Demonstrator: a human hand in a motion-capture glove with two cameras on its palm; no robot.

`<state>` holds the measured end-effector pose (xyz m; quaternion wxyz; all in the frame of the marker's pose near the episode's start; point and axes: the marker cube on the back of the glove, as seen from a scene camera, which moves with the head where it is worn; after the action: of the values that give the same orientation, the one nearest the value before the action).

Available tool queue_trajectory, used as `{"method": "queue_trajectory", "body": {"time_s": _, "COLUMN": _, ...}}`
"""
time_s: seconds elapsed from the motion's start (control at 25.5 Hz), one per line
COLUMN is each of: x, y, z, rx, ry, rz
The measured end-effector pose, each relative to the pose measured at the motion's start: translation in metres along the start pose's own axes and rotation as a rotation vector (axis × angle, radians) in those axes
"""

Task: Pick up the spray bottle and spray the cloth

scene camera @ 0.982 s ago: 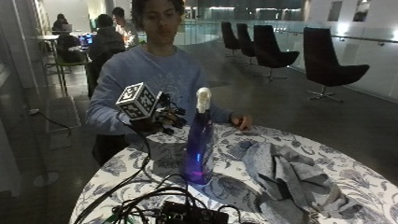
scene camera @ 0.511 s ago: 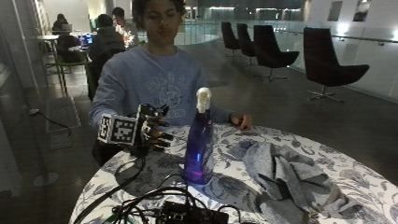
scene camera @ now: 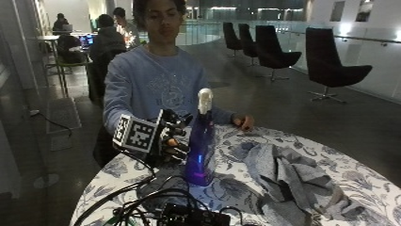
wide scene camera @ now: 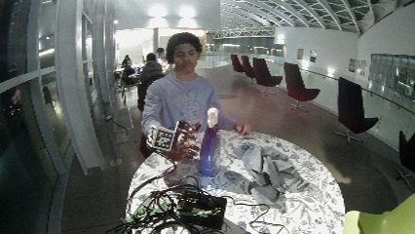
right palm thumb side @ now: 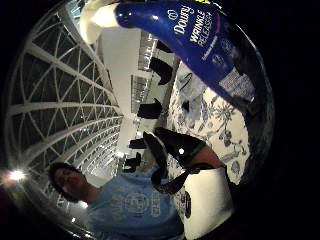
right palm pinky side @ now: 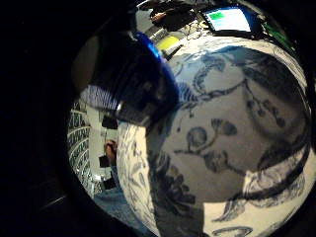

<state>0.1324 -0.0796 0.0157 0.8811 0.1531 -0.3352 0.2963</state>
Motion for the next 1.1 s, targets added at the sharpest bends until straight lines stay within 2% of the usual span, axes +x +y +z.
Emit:
{"method": "queue_trajectory", "body": {"time_s": 0.24, "x": 0.005, "y": -0.027, "z": 0.018, "rx": 0.05, "ry": 0.047, "rz": 0.054}}
{"method": "queue_trajectory", "body": {"time_s": 0.67, "x": 0.012, "y": -0.038, "z": 0.038, "rx": 0.148, "ry": 0.144, "rz": 0.064}}
{"method": "queue_trajectory", "body": {"time_s": 1.1, "x": 0.013, "y": -0.043, "z": 0.032, "rx": 0.112, "ry": 0.129, "rz": 0.018}}
